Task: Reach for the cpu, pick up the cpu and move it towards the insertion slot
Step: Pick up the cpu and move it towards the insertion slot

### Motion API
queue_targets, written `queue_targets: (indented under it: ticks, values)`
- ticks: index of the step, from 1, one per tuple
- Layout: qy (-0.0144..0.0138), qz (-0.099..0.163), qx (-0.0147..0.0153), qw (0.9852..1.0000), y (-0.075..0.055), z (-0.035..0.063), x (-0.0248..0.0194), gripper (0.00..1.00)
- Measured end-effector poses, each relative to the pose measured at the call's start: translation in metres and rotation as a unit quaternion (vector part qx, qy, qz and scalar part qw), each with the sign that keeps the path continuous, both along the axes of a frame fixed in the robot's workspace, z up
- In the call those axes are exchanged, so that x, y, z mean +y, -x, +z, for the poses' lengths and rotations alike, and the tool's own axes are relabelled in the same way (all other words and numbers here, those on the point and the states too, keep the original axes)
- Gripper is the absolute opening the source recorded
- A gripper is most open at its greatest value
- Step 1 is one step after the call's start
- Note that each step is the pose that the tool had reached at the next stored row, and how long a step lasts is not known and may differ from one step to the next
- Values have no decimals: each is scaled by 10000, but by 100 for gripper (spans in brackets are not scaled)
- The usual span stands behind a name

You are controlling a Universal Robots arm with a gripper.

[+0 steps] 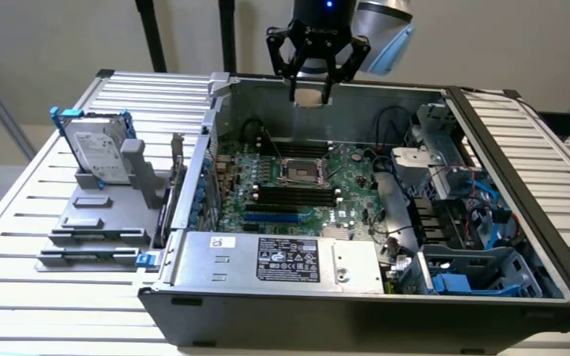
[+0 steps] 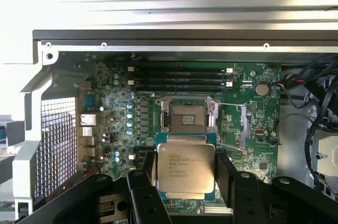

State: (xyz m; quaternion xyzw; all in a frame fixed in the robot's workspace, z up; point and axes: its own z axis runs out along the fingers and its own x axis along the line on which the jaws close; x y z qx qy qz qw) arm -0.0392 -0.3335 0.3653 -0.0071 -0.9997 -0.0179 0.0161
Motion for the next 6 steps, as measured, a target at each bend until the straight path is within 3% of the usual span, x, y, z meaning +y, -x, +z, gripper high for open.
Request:
queue_targets:
  ticks: [6]
  values:
    - [0,0,0,10000,0,0,0,55]
